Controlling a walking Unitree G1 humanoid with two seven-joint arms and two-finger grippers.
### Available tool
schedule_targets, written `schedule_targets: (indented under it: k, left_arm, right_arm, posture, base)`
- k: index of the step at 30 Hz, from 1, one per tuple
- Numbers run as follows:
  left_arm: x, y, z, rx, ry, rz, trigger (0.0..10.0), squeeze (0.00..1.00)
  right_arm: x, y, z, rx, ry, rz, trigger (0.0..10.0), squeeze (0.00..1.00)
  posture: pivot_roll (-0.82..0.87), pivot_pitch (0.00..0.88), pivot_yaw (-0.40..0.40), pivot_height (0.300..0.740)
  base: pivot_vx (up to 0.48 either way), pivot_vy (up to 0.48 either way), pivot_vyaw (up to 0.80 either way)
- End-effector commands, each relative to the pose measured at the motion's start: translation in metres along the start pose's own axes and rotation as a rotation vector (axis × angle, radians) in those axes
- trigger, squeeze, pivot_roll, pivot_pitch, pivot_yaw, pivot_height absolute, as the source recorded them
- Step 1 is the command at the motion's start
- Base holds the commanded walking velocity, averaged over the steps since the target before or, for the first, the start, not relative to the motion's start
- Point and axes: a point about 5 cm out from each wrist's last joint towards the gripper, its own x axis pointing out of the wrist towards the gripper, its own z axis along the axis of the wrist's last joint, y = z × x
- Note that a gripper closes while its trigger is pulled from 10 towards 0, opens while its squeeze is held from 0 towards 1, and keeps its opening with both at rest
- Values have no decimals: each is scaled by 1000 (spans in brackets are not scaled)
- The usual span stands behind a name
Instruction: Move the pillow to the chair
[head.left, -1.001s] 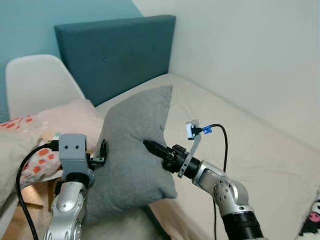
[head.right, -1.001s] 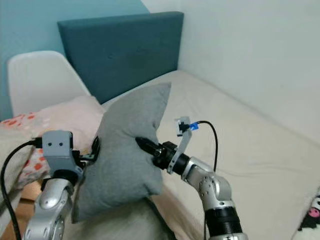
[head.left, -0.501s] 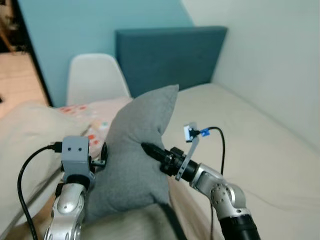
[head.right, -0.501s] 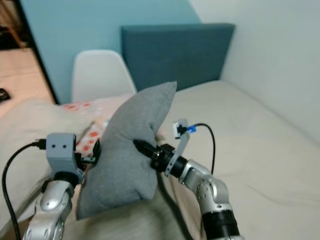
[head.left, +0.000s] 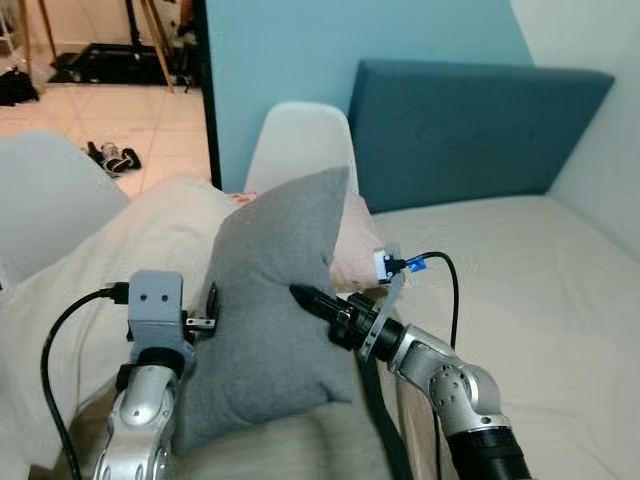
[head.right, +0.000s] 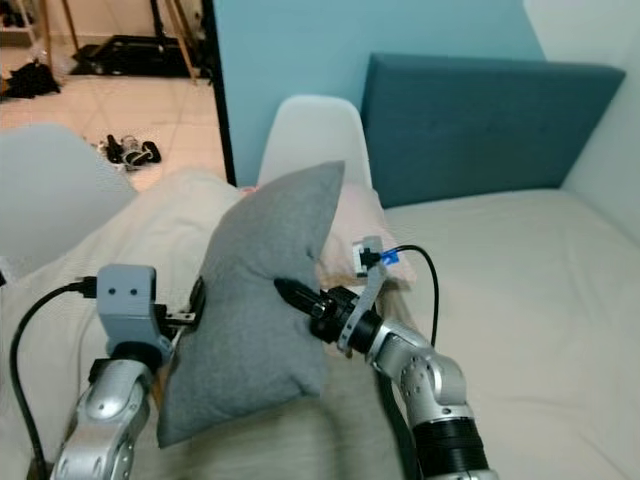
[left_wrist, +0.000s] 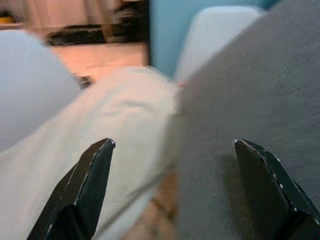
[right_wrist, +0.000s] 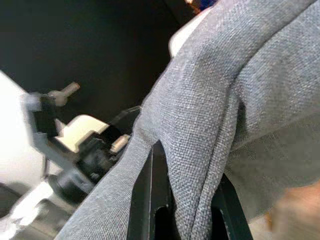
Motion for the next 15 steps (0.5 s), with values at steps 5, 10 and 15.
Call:
schedule_targets:
  k: [5, 10, 15]
  left_arm:
    - [0, -4, -1, -4, 6, -15, 10000, 0]
    - [1, -4, -1, -6, 6, -14, 10000, 0]
    - [1, -4, -1, -7, 5, -12, 10000, 0]
  right_arm:
    - [1, 6, 17, -58, -71, 46, 10000, 0]
    - [1, 5, 18, -57, -73, 43, 10000, 0]
    - [1, 5, 18, -57, -75, 39, 10000, 0]
  posture:
    - [27, 0, -121, 709]
    - [28, 0, -121, 709]
    - [28, 0, -123, 709]
  base:
    - [0, 0, 763]
    - [0, 0, 763]
    - [0, 0, 766]
